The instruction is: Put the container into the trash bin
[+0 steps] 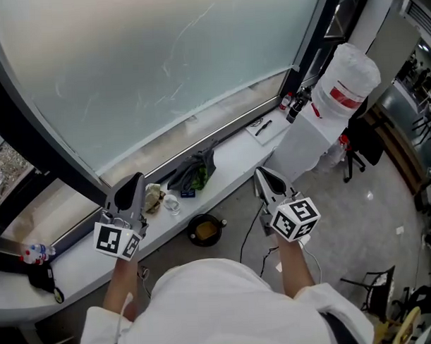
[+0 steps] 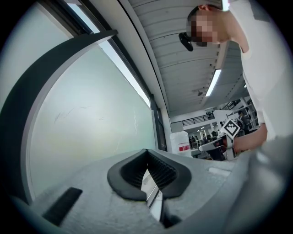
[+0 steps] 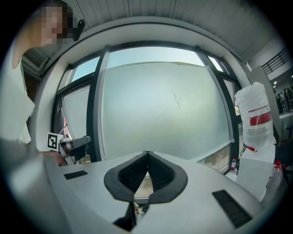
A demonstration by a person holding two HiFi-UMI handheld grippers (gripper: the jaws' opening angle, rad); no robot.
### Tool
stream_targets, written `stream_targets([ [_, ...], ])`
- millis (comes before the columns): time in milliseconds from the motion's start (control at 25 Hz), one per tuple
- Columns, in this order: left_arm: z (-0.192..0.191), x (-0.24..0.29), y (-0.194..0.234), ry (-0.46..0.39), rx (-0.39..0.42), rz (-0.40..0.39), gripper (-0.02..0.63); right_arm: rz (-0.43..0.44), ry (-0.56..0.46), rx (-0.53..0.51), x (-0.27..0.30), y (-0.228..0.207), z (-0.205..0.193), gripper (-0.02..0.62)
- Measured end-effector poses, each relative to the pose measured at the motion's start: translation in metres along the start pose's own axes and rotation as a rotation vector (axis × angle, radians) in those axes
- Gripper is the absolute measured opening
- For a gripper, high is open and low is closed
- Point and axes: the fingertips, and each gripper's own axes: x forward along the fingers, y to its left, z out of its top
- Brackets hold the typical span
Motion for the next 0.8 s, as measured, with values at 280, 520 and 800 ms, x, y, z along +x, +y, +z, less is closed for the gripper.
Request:
stream_targets([
  [280,0.037,-0.035,0.013,-0.063,0.031,0.066,0.017,-0.025,-0.071,-0.063,-0.019,0.008,0.029,0.002],
  [520,0.012,-0.057,0.025,-0.018,0.008,0.13,0.017,-0.094,-0.071,-0.118,-0.022,0.005,0.031,0.002],
  [800,0.0,-0.077,0.034,0.006,-0.022,0.153,0.017,-0.085,-0.035,-0.109,-0.014,0.019,0.017,0.002],
])
